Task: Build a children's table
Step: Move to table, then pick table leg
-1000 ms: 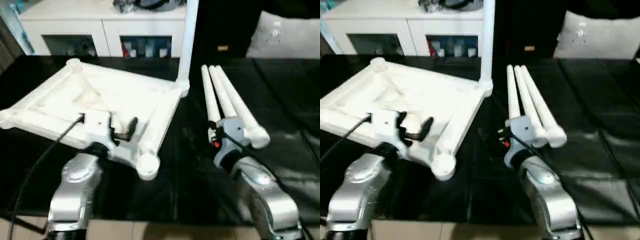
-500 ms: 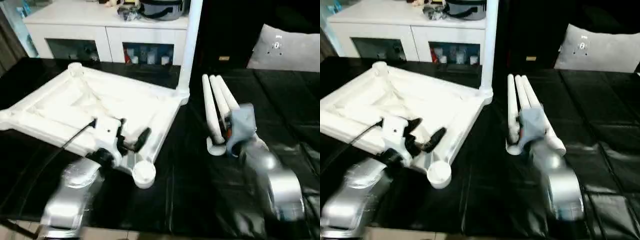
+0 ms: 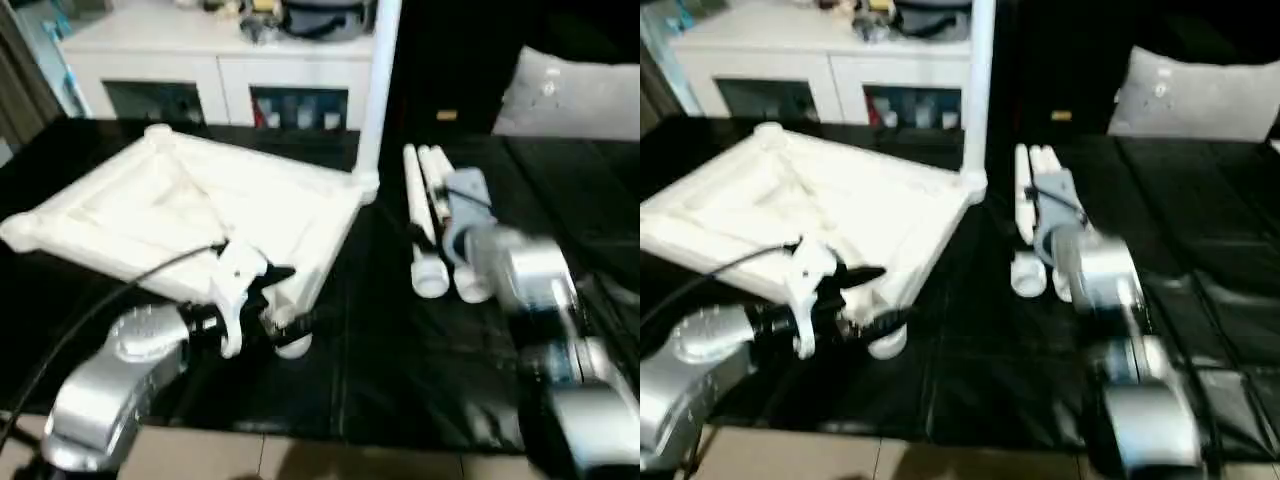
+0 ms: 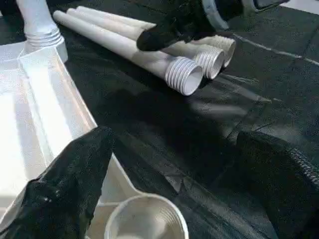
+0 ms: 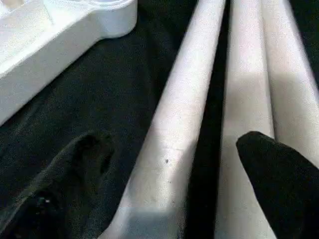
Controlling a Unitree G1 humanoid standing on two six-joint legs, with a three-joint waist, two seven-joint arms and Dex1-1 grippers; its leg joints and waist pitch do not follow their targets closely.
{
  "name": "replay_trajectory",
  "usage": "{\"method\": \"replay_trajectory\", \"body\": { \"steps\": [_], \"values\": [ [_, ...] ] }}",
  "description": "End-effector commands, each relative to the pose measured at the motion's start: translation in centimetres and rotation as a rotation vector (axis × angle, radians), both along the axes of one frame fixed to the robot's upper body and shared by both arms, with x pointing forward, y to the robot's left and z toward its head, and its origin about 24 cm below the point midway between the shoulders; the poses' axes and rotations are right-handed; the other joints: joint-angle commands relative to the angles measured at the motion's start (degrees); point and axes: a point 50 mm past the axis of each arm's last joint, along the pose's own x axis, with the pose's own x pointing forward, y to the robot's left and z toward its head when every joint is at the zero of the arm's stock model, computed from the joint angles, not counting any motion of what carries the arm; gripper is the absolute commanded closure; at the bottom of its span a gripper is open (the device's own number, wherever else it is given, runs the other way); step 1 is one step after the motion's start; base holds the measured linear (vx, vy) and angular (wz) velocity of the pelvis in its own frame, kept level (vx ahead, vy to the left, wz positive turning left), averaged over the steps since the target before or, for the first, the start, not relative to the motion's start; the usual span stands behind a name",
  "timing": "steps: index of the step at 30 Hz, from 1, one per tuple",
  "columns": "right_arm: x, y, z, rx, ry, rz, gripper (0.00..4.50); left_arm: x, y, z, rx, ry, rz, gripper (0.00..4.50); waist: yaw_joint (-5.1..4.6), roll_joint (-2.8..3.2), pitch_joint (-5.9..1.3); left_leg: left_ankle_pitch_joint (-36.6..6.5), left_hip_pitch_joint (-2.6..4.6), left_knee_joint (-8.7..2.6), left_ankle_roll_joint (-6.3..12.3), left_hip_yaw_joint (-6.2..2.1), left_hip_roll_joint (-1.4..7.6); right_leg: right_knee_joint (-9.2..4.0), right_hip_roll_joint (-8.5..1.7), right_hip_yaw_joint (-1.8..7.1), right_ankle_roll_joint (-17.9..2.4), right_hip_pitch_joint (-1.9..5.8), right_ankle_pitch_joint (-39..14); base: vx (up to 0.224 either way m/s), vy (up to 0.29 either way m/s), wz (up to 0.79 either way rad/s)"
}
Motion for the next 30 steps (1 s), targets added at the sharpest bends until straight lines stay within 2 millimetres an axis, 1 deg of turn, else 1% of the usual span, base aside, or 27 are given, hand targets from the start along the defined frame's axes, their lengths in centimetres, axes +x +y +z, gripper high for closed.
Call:
{"method": "replay_trajectory", "body": {
  "steps": [1, 2, 3, 4, 5, 6, 7, 8, 9, 10, 11, 12, 13, 14, 15, 18, 19, 22, 23, 24, 26, 27, 28, 30],
  "values": [
    [0.4, 0.0, -0.1, -0.029, 0.012, 0.016, 0.0, 0.1, 0.0, 0.4, 0.009, -0.001, -0.017, 0.05, -0.03, -0.1, -2.9, -12.3, -0.36, -4.57, -1.15, -0.35, 2.58, -5.15, -4.29, 2.54, -12.2, 2.36, -14.3, 0.0, 0.0, 0.0],
    [0.7, -0.2, -0.2, -0.047, 0.026, 0.012, 0.0, 0.1, 0.0, 0.5, 0.014, 0.001, -0.019, 0.05, 0.01, -0.3, -3.22, -11.3, -0.15, -4.34, -1.23, -0.21, 2.75, -4.88, -4.34, 2.6, -12.7, 2.27, -12.5, 0.0, 0.0, 0.0],
    [0.8, -0.3, -0.3, -0.051, 0.035, 0.003, 0.0, 0.1, 0.0, 0.5, 0.016, 0.002, -0.019, 0.05, 0.17, -0.26, -3.33, -9.4, -0.23, -4.24, -0.91, 0.01, 2.75, -4.73, -4.21, 2.62, -13.3, 2.39, -9.1, 0.0, 0.0, 0.0],
    [0.9, -0.3, -0.4, -0.055, 0.043, 0.0, 0.0, 0.1, 0.0, 0.5, 0.018, 0.004, -0.019, 0.05, 0.09, -0.65, -3.38, -8.2, -0.39, -4.2, -0.59, 0.12, 2.76, -4.59, -4.09, 2.62, -13.5, 2.53, -7.3, 0.0, 0.0, 0.0],
    [0.9, -0.3, -0.4, -0.056, 0.051, 0.004, 0.0, 0.1, 0.1, 0.5, 0.019, 0.006, -0.018, 0.05, 0.32, -0.34, -3.54, -6.4, -0.4, -4.1, -0.19, 0.26, 2.79, -4.27, -4.08, 2.54, -14.1, 2.58, -4.5, 0.0, 0.0, 0.0],
    [1.0, 0.0, -0.6, -0.033, 0.074, 0.02, 0.0, 0.1, 0.2, 0.3, 0.029, 0.01, -0.017, 0.05, 0.29, -0.44, -3.73, -5.1, -0.47, -3.92, 0.32, 0.43, 2.88, -3.95, -4.07, 2.52, -14.8, 2.59, -1.9, 0.0, 0.0, 0.0],
    [1.0, 0.0, -0.7, -0.03, 0.076, 0.022, 0.0, 0.1, 0.2, 0.3, 0.03, 0.01, -0.017, 0.05, 0.33, -0.4, -3.76, -4.5, -0.52, -3.9, 0.65, 0.47, 2.88, -3.89, -4.02, 2.47, -14.9, 2.66, -0.9, 0.0, 0.0, 0.0],
    [1.0, 0.2, -0.7, -0.021, 0.085, 0.028, 0.0, 0.1, 0.2, 0.3, 0.032, 0.011, -0.016, 0.05, 0.4, -0.56, -3.94, -2.6, -0.63, -3.69, 1.52, 0.59, 2.87, -3.68, -4.01, 2.53, -15.3, 2.73, 1.9, 0.0, 0.0, 0.0],
    [1.0, 0.3, -0.9, -0.023, 0.1, 0.039, 0.0, 0.1, 0.2, 0.3, 0.034, 0.012, -0.017, 0.05, 0.54, -0.48, -4.1, -0.8, -0.67, -3.49, 2.52, 0.68, 2.87, -3.45, -3.98, 2.49, -15.8, 2.67, 4.4, 0.0, 0.0, 0.0],
    [0.9, 0.5, -1.1, 0.0, 0.127, 0.056, 0.0, 0.2, 0.2, 0.3, 0.034, 0.012, -0.017, 0.05, 0.55, -0.54, -4.07, -0.6, -0.7, -3.44, 2.98, 0.76, 2.88, -3.44, -3.99, 2.49, -16.1, 2.57, 4.9, 0.0, 0.0, 0.0],
    [0.9, 0.7, -1.2, 0.015, 0.14, 0.063, 0.0, 0.2, 0.2, 0.3, 0.034, 0.011, -0.017, 0.05, 0.58, -0.52, -3.87, -1.5, -0.78, -3.55, 3.4, 0.77, 2.94, -3.58, -4.04, 2.41, -16.5, 2.57, 3.8, 0.0, 0.0, 0.0],
    [0.9, 0.8, -1.2, 0.024, 0.151, 0.072, 0.0, 0.2, 0.2, 0.3, 0.035, 0.011, -0.017, 0.05, 0.61, -0.58, -3.7, -3.2, -0.67, -3.67, 3.16, 0.83, 3.09, -3.77, -4.08, 2.41, -16.6, 2.47, 1.5, 0.0, 0.0, 0.0],
    [0.9, 0.8, -1.3, 0.024, 0.155, 0.078, 0.19, 0.2, 0.2, 0.3, 0.035, 0.011, -0.017, 0.01, 0.7, -0.58, -3.55, -4.8, -0.54, -3.75, 2.73, 0.89, 3.16, -4.0, -4.12, 2.47, -16.3, 2.36, -0.8, 0.0, 0.0, 0.0],
    [0.9, 0.8, -1.3, 0.024, 0.155, 0.078, 0.3, 0.2, 0.2, 0.3, 0.035, 0.011, -0.017, 0.0, 0.71, -0.56, -3.52, -5.3, -0.51, -3.77, 2.5, 0.88, 3.2, -4.03, -4.15, 2.49, -16.1, 2.35, -1.6, 0.0, 0.0, 0.0],
    [0.9, 1.1, -1.3, 0.058, 0.169, 0.088, 0.3, 0.3, 0.2, 0.4, 0.038, 0.007, -0.016, 0.0, 0.71, -0.56, -3.47, -5.9, -0.47, -3.83, 2.28, 0.87, 3.25, -4.09, -4.2, 2.51, -16.0, 2.33, -2.6, 0.0, 0.0, 0.0],
    [0.9, 1.2, -1.3, 0.073, 0.183, 0.097, 0.69, 0.3, 0.2, 0.4, 0.042, 0.006, -0.018, 0.0, 0.73, -0.46, -3.29, -8.4, -0.3, -4.06, 0.88, 0.93, 3.39, -4.4, -4.23, 2.52, -15.2, 2.07, -6.8, 0.0, 0.0, 0.0],
    [0.9, 1.1, -1.3, 0.069, 0.192, 0.105, 0.69, 0.3, 0.2, 0.4, 0.043, 0.005, -0.019, 0.0, 0.7, -0.46, -3.33, -8.7, -0.28, -4.04, 0.7, 0.93, 3.4, -4.36, -4.21, 2.51, -15.2, 2.03, -7.1, 0.0, 0.0, 0.0],
    [0.8, 1.0, -1.4, 0.073, 0.208, 0.114, 0.98, 0.3, 0.2, 0.4, 0.042, 0.006, -0.022, 0.0, 0.74, -0.42, -3.32, -8.7, -0.28, -4.09, 0.3, 1.0, 3.47, -4.35, -4.18, 2.51, -14.8, 1.97, -7.0, 0.0, 0.0, 0.0],
    [0.8, 0.9, -1.4, 0.076, 0.214, 0.117, 0.98, 0.3, 0.2, 0.4, 0.042, 0.006, -0.023, 0.0, 0.74, -0.38, -3.35, -8.4, -0.36, -4.07, 0.35, 1.02, 3.46, -4.3, -4.17, 2.52, -14.8, 2.01, -6.4, 0.0, 0.0, 0.0],
    [0.8, 0.8, -1.5, 0.082, 0.221, 0.112, 1.18, 0.3, 0.2, 0.3, 0.042, 0.007, -0.025, 0.0, 0.76, -0.42, -3.44, -7.6, -0.46, -4.01, 0.5, 1.04, 3.44, -4.18, -4.2, 2.51, -14.9, 2.12, -5.4, 0.0, 0.0, 0.0],
    [0.7, 0.5, -1.5, 0.085, 0.228, 0.105, 1.33, 0.3, 0.2, 0.3, 0.043, 0.009, -0.029, 0.0, 0.8, -0.36, -3.49, -6.8, -0.44, -3.93, 0.78, 1.11, 3.42, -4.13, -4.14, 2.49, -15.1, 2.1, -4.2, 0.0, 0.0, 0.0],
    [0.7, 0.4, -1.5, 0.085, 0.23, 0.104, 1.42, 0.3, 0.2, 0.2, 0.044, 0.009, -0.03, 0.0, 0.84, -0.34, -3.52, -6.7, -0.4, -3.92, 0.86, 1.12, 3.43, -4.1, -4.13, 2.49, -15.2, 2.08, -3.9, 0.0, 0.0, 0.0],
    [0.7, 0.2, -1.5, 0.088, 0.231, 0.097, 1.52, 0.3, 0.2, 0.2, 0.044, 0.009, -0.032, 0.0, 0.86, -0.18, -3.5, -6.7, -0.4, -3.9, 0.95, 1.13, 3.41, -4.08, -4.12, 2.47, -15.5, 2.03, -3.8, 0.0, 0.0, 0.0],
    [0.8, 0.1, -1.3, 0.102, 0.231, 0.085, 1.69, 0.4, 0.3, 0.2, 0.049, 0.008, -0.037, 0.0, 0.89, -0.18, -3.49, -7.0, -0.39, -3.91, 0.95, 1.14, 3.44, -4.15, -4.12, 2.46, -15.5, 2.03, -4.0, 0.0, 0.0, 0.0]
  ]
}}
